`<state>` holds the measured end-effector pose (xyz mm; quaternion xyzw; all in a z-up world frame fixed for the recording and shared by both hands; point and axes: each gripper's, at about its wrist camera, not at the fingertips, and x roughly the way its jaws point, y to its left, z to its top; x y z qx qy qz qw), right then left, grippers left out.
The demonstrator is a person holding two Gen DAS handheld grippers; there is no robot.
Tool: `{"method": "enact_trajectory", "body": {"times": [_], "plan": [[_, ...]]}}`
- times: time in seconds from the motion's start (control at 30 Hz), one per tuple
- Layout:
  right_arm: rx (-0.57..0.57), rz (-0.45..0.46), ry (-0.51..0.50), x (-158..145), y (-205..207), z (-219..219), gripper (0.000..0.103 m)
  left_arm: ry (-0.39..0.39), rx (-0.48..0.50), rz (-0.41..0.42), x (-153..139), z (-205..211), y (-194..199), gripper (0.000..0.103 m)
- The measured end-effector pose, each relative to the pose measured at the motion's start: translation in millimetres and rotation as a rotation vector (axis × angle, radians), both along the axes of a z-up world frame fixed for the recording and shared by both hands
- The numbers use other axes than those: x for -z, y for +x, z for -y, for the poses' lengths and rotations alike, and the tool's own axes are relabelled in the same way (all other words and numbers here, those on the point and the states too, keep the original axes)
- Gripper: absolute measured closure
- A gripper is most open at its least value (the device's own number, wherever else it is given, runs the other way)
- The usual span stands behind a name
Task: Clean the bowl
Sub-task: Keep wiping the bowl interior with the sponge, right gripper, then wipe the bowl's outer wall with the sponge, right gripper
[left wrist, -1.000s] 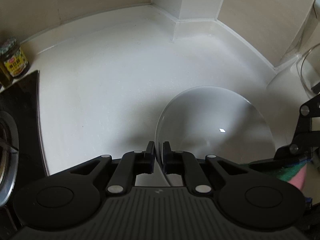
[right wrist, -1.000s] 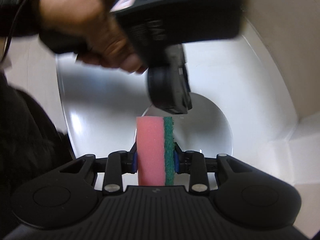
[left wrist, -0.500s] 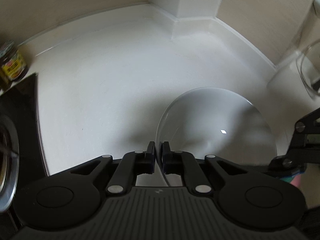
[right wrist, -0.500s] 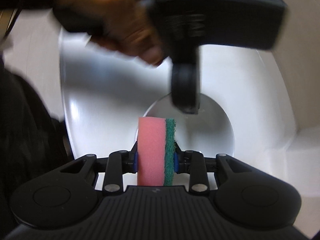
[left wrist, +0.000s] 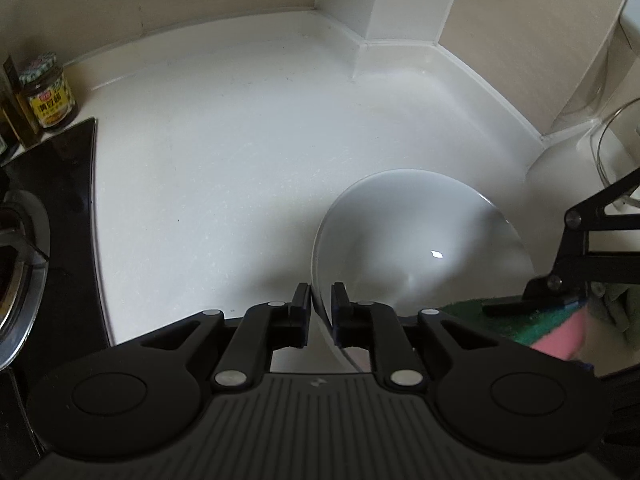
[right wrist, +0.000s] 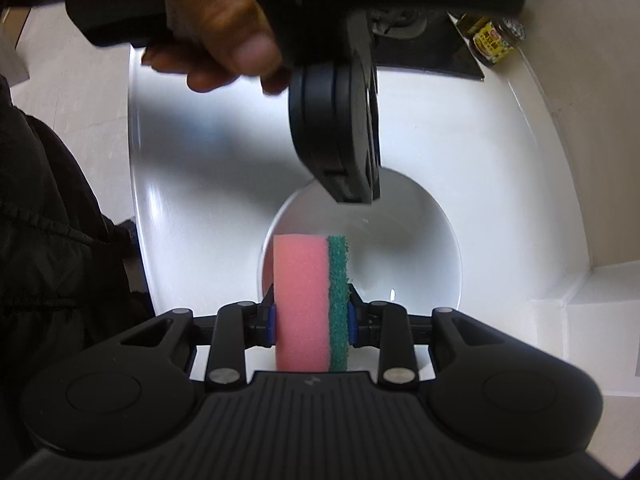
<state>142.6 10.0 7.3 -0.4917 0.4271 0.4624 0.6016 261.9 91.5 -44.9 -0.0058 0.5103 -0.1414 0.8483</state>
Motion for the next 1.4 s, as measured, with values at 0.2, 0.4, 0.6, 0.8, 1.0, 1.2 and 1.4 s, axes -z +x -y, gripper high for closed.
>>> {"method": "enact_trajectory", "body": {"times": [0.2, 0.4, 0.6, 0.8, 1.0, 1.2, 1.4], "plan": [[0.091, -0.049, 0.081, -12, 14, -7, 0.076, 0.021, 0.023, 0.010, 1, 1, 5, 0.098], [0.167, -0.058, 0.154, -21, 8, 4, 0.076, 0.022, 0.052, 0.017, 3, 5, 6, 0.098], [0.420, -0.137, 0.298, -32, 28, 37, 0.076, 0.029, 0.095, 0.025, 4, 9, 13, 0.097], [0.812, -0.045, 0.448, -63, 57, 89, 0.076, 0.060, 0.187, 0.040, 4, 9, 22, 0.097], [1.105, -0.109, 0.318, -21, 87, 137, 0.076, 0.064, 0.263, 0.059, 5, 11, 30, 0.097], [1.165, -0.235, 0.344, 11, 106, 119, 0.076, 0.066, 0.299, 0.080, 6, 14, 29, 0.097], [1.161, -0.191, 0.381, 23, 124, 98, 0.076, 0.084, 0.326, 0.120, 5, 17, 22, 0.096]]}}
